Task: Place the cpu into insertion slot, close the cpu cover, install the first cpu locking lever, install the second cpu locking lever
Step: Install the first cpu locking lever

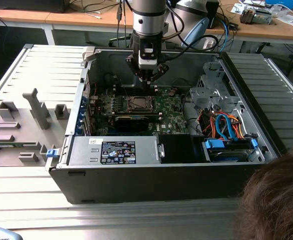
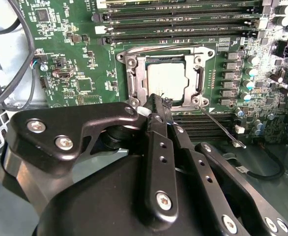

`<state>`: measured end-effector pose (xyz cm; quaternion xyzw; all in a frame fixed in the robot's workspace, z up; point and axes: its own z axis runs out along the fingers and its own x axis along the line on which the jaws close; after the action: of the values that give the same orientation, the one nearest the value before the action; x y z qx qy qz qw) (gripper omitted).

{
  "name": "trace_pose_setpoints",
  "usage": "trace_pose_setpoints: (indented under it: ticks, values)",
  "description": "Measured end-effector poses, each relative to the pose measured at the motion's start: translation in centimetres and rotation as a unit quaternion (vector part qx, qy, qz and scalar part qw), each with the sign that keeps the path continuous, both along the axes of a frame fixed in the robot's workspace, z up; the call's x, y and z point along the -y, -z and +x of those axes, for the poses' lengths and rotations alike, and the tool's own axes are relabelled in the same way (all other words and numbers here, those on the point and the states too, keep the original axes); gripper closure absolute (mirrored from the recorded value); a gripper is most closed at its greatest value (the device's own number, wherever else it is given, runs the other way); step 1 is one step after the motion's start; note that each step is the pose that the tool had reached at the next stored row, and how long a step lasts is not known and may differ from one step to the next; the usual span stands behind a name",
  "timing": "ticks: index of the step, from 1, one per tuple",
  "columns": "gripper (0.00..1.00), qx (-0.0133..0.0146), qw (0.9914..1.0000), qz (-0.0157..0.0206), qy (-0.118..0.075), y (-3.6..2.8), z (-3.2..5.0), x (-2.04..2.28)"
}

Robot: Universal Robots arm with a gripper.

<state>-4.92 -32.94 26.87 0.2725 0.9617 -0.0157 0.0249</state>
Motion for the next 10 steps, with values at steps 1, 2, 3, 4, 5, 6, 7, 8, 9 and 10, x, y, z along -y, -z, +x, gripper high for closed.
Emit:
trace_pose_setpoints:
  ticks: [1,2,3,4,5,6,7,8,9,10]
  values:
    - [0.89,0.0000,1.00000,-0.0001,-0.001,0.00,0.00,0.00]
    - [0.89,0.0000,1.00000,-0.0002,-0.003,0.00,0.00,0.00]
    - [0.89,0.0000,0.99999,-0.0001,-0.005,0.00,0.00,0.00]
    - [0.89,0.0000,0.99998,-0.0001,-0.007,0.00,0.00,0.00]
    - [0.89,0.0000,0.99997,-0.0001,-0.008,0.00,0.00,0.00]
    - [0.89,0.0000,0.99996,-0.0002,-0.009,0.00,0.00,0.00]
    - [0.89,0.0000,0.99995,-0.0002,-0.010,0.00,0.00,0.00]
    - [0.89,0.0000,0.99994,-0.0002,-0.011,0.00,0.00,0.00]
    - [0.89,0.0000,0.99993,-0.0001,-0.012,0.00,0.00,0.00]
    - [0.89,0.0000,0.99992,-0.0002,-0.013,0.00,0.00,0.00]
